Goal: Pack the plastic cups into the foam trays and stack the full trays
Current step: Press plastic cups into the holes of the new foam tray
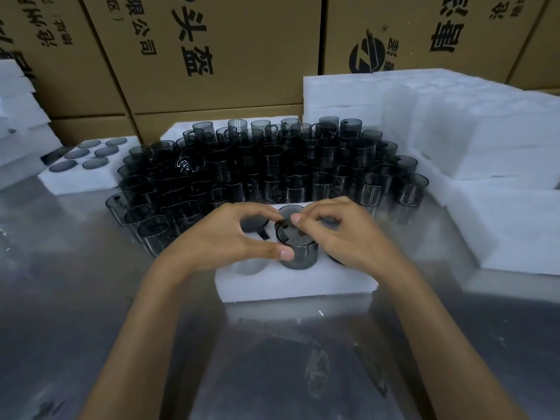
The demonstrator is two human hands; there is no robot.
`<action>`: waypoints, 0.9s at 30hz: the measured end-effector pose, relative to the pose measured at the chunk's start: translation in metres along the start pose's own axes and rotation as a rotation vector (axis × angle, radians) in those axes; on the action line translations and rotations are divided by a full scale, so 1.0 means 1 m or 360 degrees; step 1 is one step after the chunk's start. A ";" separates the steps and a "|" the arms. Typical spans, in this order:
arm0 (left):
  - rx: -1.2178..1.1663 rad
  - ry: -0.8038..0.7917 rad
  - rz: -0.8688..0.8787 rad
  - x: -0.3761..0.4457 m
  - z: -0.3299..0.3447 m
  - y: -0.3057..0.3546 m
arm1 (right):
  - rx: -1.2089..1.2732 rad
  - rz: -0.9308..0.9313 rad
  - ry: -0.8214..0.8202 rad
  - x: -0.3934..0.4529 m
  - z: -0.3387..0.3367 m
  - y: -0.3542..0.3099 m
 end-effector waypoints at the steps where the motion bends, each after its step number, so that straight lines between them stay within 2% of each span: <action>1: -0.0023 -0.0013 0.0014 0.000 0.001 0.000 | 0.0003 -0.0008 -0.0006 0.000 0.001 0.000; 6: 0.0015 -0.0003 0.0045 0.001 0.002 -0.004 | -0.0080 -0.0022 -0.0024 0.000 0.003 0.001; 11: 0.0032 -0.0037 -0.0080 0.002 0.005 -0.013 | -0.0161 -0.0050 0.0050 -0.001 0.003 0.001; 17: 0.0029 -0.0015 -0.0207 0.007 0.012 -0.018 | -0.0613 0.0034 0.0004 0.004 0.010 0.009; 21: 0.0043 0.0019 -0.0165 0.007 0.009 -0.017 | -0.0585 0.0056 0.0023 0.004 0.009 0.012; 22: -0.0011 0.0095 -0.0098 0.006 0.004 -0.014 | -0.0577 0.0052 0.0044 0.003 0.008 0.012; 24: -0.0167 0.0470 0.0050 -0.002 -0.018 -0.009 | -0.0559 0.0040 0.0076 0.001 0.006 0.011; 25: -0.0145 0.0694 0.0032 -0.010 -0.032 -0.013 | -0.0535 0.0043 0.0082 0.001 0.005 0.012; 27: 0.0157 0.1001 -0.0234 -0.024 -0.051 -0.029 | -0.0369 0.0082 0.0099 0.001 0.002 0.016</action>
Point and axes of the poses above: each hand's wrist, its own x-axis towards the middle knuckle, its own z-axis out of the palm, y = z × x, the point moved 9 cm from there along x, towards the middle knuckle, and after that the axes turned 11 degrees about -y, right-handed, at the moved point
